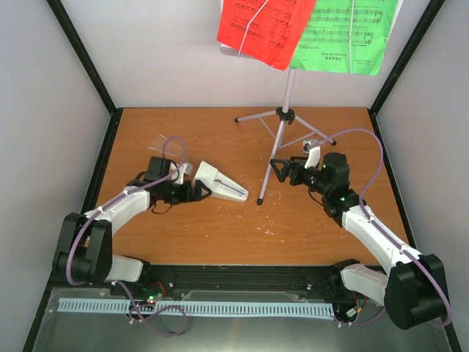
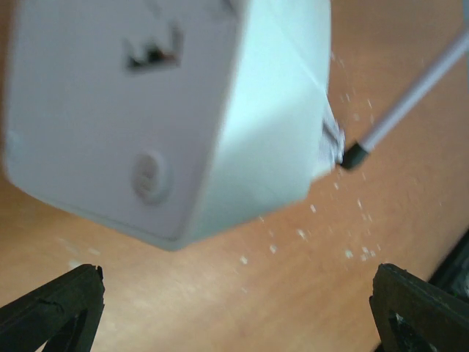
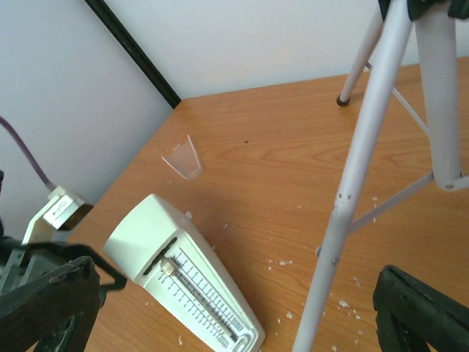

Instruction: Pack up the instrument practice props

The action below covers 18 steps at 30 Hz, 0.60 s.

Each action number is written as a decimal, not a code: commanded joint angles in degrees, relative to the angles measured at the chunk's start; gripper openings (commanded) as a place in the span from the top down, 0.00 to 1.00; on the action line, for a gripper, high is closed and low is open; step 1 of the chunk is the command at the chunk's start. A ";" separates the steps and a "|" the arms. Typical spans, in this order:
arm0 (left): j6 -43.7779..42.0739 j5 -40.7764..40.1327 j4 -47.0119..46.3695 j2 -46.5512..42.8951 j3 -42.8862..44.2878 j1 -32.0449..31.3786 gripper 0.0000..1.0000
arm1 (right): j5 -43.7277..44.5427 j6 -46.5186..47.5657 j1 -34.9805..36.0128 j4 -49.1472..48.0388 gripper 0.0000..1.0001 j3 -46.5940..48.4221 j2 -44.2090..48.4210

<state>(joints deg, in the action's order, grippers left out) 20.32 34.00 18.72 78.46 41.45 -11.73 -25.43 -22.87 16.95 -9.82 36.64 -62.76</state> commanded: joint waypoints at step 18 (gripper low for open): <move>-15.87 -7.82 11.69 0.46 25.37 -12.87 0.01 | 1.77 0.00 -0.19 3.46 0.00 -5.87 7.12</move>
<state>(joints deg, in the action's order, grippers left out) 13.47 32.21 28.84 73.03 57.76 -24.86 -23.75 -23.33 16.95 -7.33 31.75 -57.23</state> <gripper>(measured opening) 0.994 0.999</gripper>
